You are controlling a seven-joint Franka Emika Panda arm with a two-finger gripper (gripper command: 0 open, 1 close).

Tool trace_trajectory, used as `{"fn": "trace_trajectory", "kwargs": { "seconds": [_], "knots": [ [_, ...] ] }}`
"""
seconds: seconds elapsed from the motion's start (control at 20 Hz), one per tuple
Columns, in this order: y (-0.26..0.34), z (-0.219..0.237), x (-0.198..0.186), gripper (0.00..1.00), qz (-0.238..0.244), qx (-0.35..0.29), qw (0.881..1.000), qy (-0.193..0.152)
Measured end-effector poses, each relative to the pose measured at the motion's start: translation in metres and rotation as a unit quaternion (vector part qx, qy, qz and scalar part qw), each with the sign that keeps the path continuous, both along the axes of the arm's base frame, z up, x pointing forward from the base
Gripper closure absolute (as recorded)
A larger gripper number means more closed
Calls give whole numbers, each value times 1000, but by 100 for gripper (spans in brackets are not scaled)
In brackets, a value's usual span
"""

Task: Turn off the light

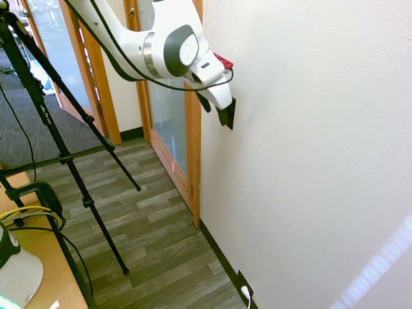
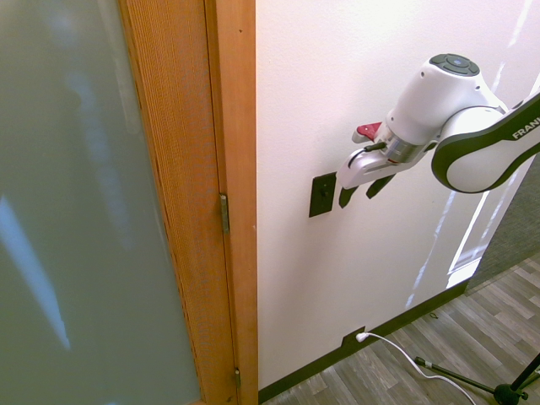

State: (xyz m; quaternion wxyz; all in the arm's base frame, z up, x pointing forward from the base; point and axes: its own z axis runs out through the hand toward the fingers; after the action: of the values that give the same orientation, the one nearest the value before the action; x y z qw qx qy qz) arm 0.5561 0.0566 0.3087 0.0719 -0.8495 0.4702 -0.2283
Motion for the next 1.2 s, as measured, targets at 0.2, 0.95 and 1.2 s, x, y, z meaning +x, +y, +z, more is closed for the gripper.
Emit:
{"fn": "trace_trajectory", "kwargs": {
  "seconds": [0.2, 0.95, 1.2],
  "knots": [
    [32, -10, 10, 0, -10, 4, 1000, -13],
    [20, -24, 27, 100, -41, 11, 997, -63],
    [17, -24, 26, 100, -41, 15, 996, -73]
  ]
}}
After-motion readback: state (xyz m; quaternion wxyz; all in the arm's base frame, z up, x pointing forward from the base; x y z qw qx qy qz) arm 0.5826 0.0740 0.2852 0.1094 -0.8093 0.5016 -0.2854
